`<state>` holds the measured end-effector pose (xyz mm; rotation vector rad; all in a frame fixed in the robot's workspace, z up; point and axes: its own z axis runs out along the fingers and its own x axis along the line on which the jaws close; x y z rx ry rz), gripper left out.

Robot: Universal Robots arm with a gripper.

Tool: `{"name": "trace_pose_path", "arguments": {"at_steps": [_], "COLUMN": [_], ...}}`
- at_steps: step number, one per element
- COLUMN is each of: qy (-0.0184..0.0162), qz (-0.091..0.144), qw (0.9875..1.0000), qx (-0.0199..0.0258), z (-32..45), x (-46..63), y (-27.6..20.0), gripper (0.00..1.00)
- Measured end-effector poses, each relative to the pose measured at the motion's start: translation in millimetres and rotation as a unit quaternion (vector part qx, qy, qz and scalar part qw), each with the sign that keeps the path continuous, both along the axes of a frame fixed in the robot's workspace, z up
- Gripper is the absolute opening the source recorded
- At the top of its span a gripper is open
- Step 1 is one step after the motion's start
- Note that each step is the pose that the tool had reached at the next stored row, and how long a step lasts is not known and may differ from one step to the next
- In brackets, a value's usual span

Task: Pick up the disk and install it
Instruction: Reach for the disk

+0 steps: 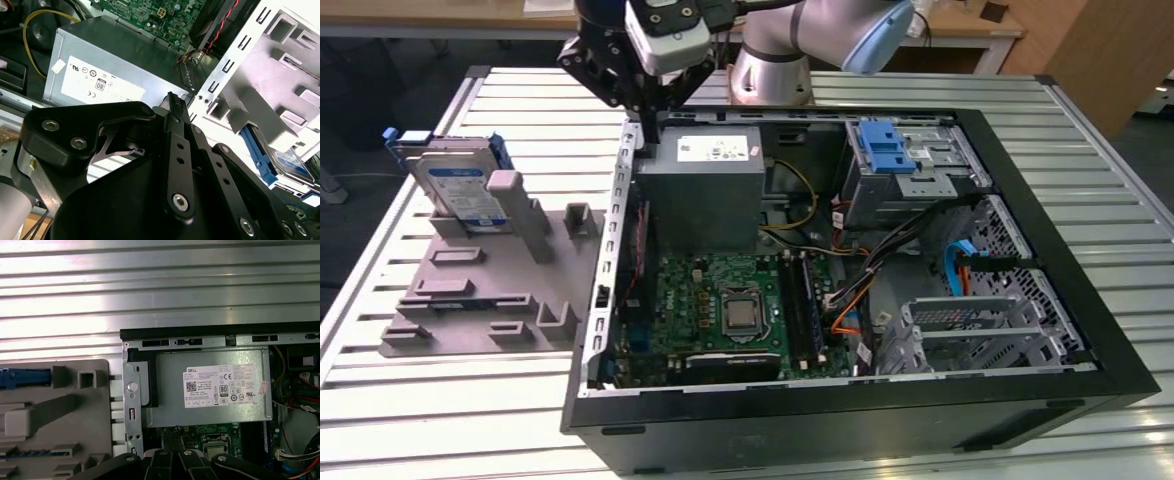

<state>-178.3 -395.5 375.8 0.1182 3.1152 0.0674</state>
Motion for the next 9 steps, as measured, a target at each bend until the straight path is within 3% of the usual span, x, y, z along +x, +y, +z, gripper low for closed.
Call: {"name": "trace_pose_path", "arguments": {"at_steps": [9], "qy": [0.0003], "qz": [0.000], "qw": [1.0000], "qx": [0.0000], "z": [-1.1], "x": [-1.6], "y": [0.0], "gripper": [0.11]}}
